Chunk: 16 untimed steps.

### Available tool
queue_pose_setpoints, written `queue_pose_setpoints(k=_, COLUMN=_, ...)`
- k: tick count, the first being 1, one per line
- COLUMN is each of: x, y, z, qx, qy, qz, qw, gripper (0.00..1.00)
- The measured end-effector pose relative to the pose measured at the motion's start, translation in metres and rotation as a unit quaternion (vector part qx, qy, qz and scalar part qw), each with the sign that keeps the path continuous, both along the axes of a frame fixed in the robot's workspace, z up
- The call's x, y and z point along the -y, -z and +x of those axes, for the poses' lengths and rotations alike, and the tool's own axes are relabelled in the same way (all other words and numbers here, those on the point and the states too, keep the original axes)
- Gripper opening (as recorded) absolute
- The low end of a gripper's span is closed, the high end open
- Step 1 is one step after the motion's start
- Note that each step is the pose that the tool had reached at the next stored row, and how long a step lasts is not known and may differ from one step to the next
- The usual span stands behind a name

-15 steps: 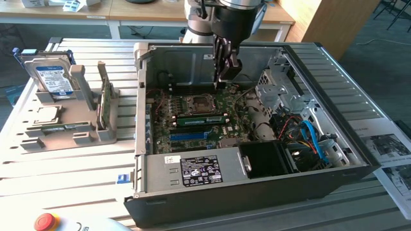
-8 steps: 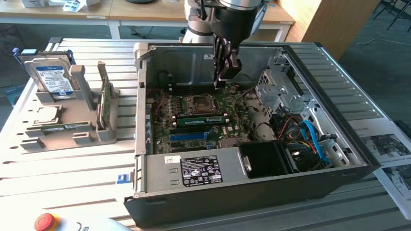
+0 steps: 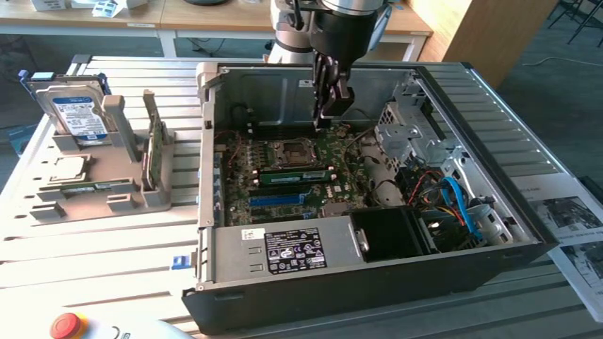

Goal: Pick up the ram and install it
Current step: 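Press down the ram until it locks into place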

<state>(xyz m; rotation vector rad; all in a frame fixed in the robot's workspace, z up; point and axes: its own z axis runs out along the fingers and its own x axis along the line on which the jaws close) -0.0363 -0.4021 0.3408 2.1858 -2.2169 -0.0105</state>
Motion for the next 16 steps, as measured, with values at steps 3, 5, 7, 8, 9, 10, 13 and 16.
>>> queue_pose_setpoints(k=3, x=0.0000, y=0.0000, z=0.0000, qx=0.0000, qy=0.000, qz=0.0000, qw=1.0000, gripper=0.31)
queue_pose_setpoints(k=5, x=0.0000, y=0.0000, z=0.0000, qx=0.0000, qy=0.000, qz=0.0000, qw=1.0000, gripper=0.31)
queue_pose_setpoints(k=7, x=0.0000, y=0.0000, z=0.0000, qx=0.0000, qy=0.000, qz=0.0000, qw=1.0000, gripper=0.31)
queue_pose_setpoints(k=8, x=0.0000, y=0.0000, z=0.0000, qx=0.0000, qy=0.000, qz=0.0000, qw=1.0000, gripper=0.31)
queue_pose_setpoints(k=9, x=0.0000, y=0.0000, z=0.0000, qx=0.0000, qy=0.000, qz=0.0000, qw=1.0000, gripper=0.31)
queue_pose_setpoints(k=10, x=0.0000, y=0.0000, z=0.0000, qx=0.0000, qy=0.000, qz=0.0000, qw=1.0000, gripper=0.31)
queue_pose_setpoints(k=13, x=0.0000, y=0.0000, z=0.0000, qx=0.0000, qy=0.000, qz=0.0000, qw=1.0000, gripper=0.31)
queue_pose_setpoints(k=16, x=0.0000, y=0.0000, z=0.0000, qx=0.0000, qy=0.000, qz=0.0000, qw=1.0000, gripper=0.23)
